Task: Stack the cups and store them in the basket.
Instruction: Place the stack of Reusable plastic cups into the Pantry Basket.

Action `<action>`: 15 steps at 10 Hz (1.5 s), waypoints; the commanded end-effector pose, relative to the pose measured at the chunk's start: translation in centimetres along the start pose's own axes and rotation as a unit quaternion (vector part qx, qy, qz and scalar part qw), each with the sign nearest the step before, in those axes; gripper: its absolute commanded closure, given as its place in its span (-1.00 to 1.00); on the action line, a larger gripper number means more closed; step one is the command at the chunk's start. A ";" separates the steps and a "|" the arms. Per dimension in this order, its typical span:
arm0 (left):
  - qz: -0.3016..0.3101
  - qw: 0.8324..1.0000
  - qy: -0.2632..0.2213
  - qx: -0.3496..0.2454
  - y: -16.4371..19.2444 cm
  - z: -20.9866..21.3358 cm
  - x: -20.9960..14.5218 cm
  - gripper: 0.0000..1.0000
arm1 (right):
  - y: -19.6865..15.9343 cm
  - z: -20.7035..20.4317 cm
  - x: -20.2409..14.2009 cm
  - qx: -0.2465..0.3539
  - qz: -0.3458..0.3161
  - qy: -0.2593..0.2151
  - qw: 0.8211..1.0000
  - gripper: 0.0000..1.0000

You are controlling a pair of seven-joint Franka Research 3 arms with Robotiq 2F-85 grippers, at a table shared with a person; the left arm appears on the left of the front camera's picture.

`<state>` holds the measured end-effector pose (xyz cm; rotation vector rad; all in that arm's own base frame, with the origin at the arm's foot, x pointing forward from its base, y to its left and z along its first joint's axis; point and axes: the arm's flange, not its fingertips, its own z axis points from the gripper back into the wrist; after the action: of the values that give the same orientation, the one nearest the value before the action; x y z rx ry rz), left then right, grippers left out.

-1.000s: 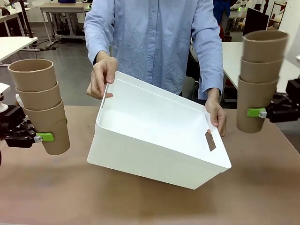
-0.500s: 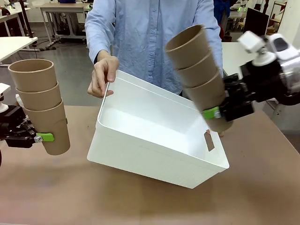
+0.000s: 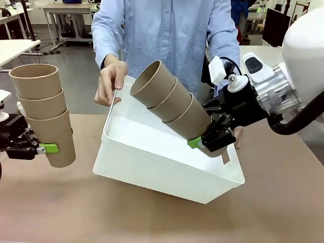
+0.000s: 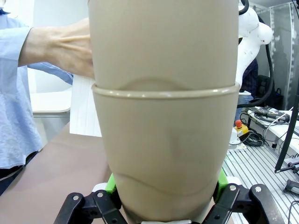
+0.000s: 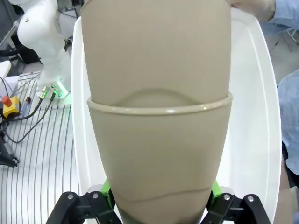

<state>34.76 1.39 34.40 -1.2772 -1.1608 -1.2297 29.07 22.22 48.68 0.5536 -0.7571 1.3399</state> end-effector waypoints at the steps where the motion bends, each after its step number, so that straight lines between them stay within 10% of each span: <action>1: -0.004 1.000 -0.006 -0.001 -0.1 0.0 0.3 -0.70 | -0.5 1.5 0.1 -0.004 -0.003 -0.013 1.000 -0.68; 15: -0.004 1.000 -0.006 -0.001 -0.1 0.0 0.3 -0.70 | -2.0 -14.9 -1.0 0.041 -0.023 0.181 0.982 -0.68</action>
<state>34.76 1.39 34.37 -1.2778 -1.1602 -1.2290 32.82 31.58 37.75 0.3785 -0.3726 1.3996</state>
